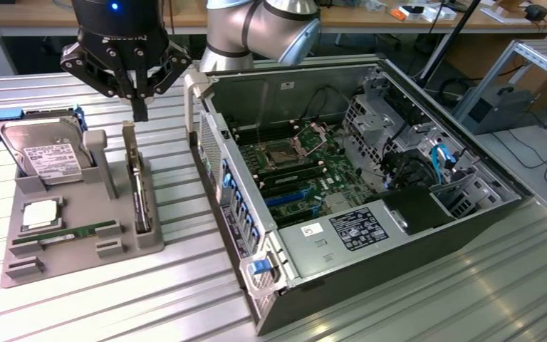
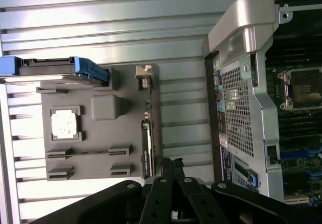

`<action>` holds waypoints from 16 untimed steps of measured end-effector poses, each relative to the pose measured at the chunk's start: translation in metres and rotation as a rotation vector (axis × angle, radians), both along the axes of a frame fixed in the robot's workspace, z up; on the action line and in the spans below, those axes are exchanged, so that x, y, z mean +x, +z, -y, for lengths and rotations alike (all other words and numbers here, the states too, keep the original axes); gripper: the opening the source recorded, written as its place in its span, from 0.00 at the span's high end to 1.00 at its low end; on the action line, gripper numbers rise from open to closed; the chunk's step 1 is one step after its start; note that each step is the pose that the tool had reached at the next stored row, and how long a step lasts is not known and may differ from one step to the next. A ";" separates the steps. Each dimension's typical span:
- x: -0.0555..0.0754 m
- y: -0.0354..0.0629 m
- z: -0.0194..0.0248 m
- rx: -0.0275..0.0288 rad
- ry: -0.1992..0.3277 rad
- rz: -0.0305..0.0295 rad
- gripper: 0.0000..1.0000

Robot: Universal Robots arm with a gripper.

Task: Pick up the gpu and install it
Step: 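Reach for the gpu, then pick up the gpu and move the gpu toward the slot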

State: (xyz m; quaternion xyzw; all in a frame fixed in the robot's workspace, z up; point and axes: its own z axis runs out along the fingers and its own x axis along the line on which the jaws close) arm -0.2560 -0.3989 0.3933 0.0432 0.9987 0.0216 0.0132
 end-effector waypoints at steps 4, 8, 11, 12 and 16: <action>-0.005 0.0000 0.0000 0.0001 0.000 0.0000 0.89; -0.005 0.0000 0.0000 0.0000 0.000 -0.0001 0.89; -0.005 0.0000 0.0000 0.0001 0.000 0.0000 0.89; -0.005 0.0000 0.0000 0.0001 0.000 0.0000 0.89; -0.005 0.0000 0.0000 0.0001 0.000 0.0000 0.89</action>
